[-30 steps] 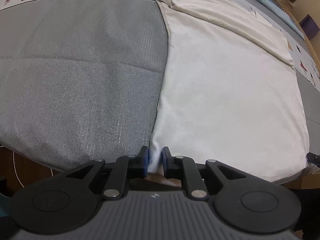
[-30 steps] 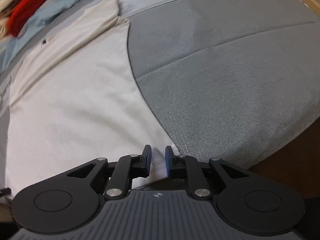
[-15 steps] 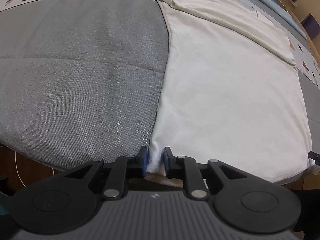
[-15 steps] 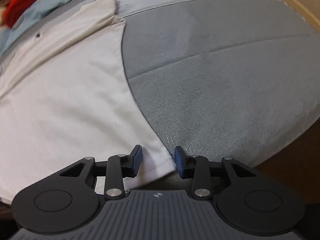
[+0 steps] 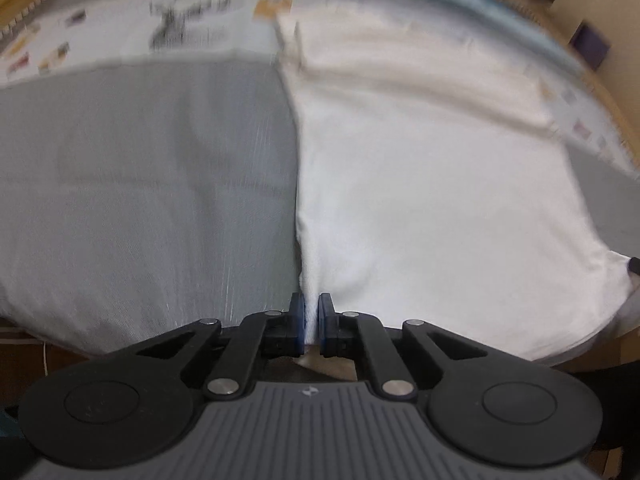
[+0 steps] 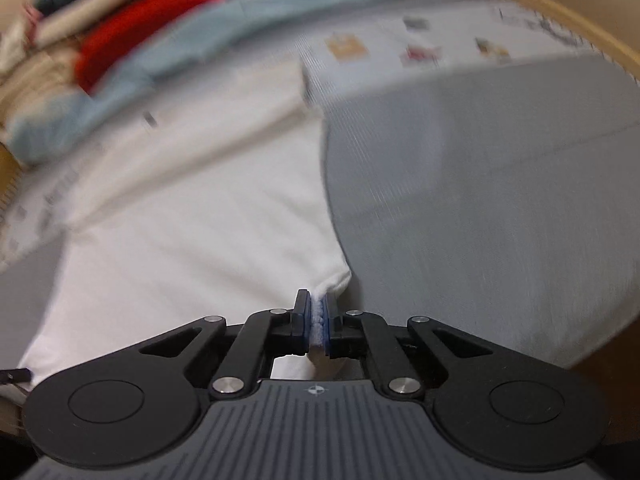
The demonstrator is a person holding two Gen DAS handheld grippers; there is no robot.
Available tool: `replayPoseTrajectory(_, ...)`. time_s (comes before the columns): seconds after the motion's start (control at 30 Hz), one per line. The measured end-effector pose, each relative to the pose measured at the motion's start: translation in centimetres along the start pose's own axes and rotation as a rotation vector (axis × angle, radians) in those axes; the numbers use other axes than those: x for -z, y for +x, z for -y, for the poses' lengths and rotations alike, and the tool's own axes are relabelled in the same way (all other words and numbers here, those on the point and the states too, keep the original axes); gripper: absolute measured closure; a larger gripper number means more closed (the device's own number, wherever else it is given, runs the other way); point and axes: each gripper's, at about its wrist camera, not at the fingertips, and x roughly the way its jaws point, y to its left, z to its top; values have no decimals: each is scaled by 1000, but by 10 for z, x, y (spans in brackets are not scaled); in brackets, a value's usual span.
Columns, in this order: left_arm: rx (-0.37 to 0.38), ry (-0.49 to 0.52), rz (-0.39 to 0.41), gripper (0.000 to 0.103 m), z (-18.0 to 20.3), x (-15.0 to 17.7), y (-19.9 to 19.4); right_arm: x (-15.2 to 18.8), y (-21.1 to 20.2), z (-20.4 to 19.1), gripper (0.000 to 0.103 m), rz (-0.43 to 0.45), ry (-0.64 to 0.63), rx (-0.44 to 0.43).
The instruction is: Fold small clothes
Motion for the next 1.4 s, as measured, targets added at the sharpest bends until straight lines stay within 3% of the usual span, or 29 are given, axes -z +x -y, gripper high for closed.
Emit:
replayPoseTrajectory(0.23, 75, 19, 187, 98, 17, 6, -83, -32, -95, 2, 98, 198, 28, -208)
replayPoseTrajectory(0.33, 110, 19, 230, 98, 15, 25, -117, -26, -138, 9, 98, 258, 45, -328)
replayPoseTrajectory(0.43, 142, -24, 268, 98, 5, 47, -155, -15, -177, 21, 98, 306, 51, -392)
replayPoseTrajectory(0.6, 156, -110, 332, 98, -3, 39, -181, -19, -185, 48, 99, 355, 187, -366)
replayPoseTrajectory(0.77, 142, -95, 290, 98, -5, -21, -132, -49, -136, 40, 103, 362, 181, -283)
replayPoseTrajectory(0.9, 93, -15, 230, 98, -6, -80, -66, -87, -65, 30, 103, 284, 159, -182)
replayPoseTrajectory(0.97, 52, 19, 172, 98, -6, -105, -23, -99, -32, 26, 103, 234, 122, -122)
replayPoseTrajectory(1.07, 13, 4, 63, 98, -16, -126, 35, -104, 8, 25, 103, 154, 116, -108)
replayPoseTrajectory(1.2, 16, -34, -4, 98, -26, -136, 69, -87, 31, 20, 100, -5, 67, -154)
replayPoseTrajectory(1.27, 17, -19, -10, 97, -23, -139, 74, -75, 36, 7, 99, -104, -18, -247)
replayPoseTrajectory(1.4, 2, -21, -34, 97, -17, -139, 82, -32, 38, -29, 77, -286, -305, -335)
